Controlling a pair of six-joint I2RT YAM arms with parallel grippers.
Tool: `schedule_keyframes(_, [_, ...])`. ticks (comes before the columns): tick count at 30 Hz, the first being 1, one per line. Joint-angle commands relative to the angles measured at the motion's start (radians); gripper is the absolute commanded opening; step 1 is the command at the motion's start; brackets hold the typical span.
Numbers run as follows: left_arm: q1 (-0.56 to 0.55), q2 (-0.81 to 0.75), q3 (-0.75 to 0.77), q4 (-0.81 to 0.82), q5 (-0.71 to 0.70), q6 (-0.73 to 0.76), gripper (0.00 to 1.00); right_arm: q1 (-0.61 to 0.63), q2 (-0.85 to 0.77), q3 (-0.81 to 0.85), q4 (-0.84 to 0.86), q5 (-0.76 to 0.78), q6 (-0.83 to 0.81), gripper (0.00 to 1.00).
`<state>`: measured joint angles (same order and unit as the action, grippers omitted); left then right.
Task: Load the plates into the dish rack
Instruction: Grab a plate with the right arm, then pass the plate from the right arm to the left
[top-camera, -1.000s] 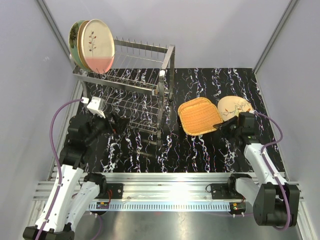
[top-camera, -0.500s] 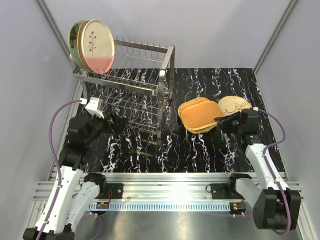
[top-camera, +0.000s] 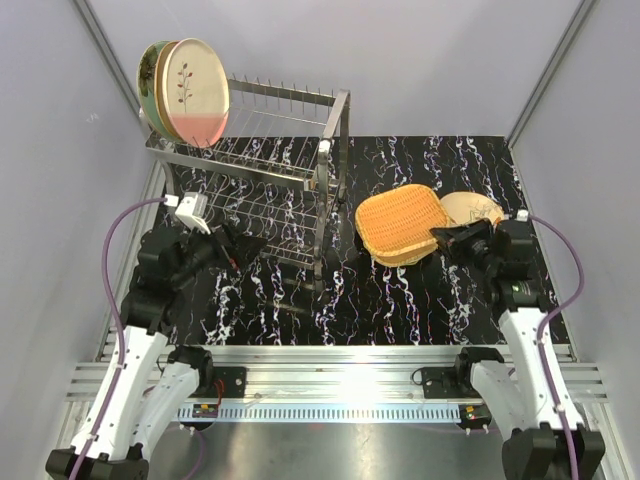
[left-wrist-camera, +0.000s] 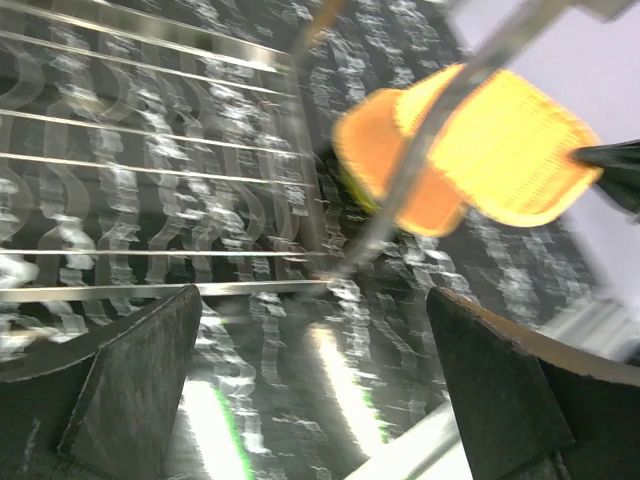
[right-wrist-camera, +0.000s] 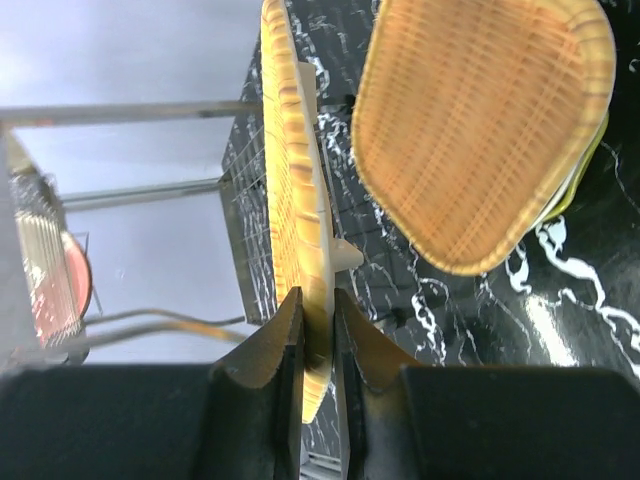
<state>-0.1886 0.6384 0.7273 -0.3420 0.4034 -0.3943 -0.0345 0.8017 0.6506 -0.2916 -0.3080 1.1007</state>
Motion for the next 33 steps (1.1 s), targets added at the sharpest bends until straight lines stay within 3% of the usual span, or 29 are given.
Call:
schedule_keyframes(1, [-0.003, 0.020, 0.001, 0.109, 0.182, -0.194, 0.99, 0.002, -0.119, 0.101, -0.059, -0.060, -0.033, 0.00])
schedule_keyframes(4, [-0.005, 0.037, -0.060, 0.284, 0.338, -0.351, 0.99, 0.002, -0.212, 0.110, -0.164, -0.065, -0.088, 0.00])
schedule_keyframes(8, [-0.029, 0.033, -0.091, 0.307, 0.351, -0.434, 0.99, 0.002, -0.341, 0.067, -0.234, -0.105, -0.061, 0.00])
schedule_keyframes(15, [-0.172, 0.027, -0.115, 0.262, 0.236, -0.463, 0.99, 0.002, -0.524, 0.083, -0.421, -0.198, -0.052, 0.00])
schedule_keyframes(25, [-0.480, 0.159, -0.174, 0.442, 0.016, -0.575, 0.99, 0.002, -0.611, 0.075, -0.412, -0.378, -0.058, 0.00])
schedule_keyframes(33, [-0.586, 0.317, -0.170, 0.623, -0.072, -0.653, 0.97, 0.002, -0.687, 0.006, -0.356, -0.477, -0.035, 0.00])
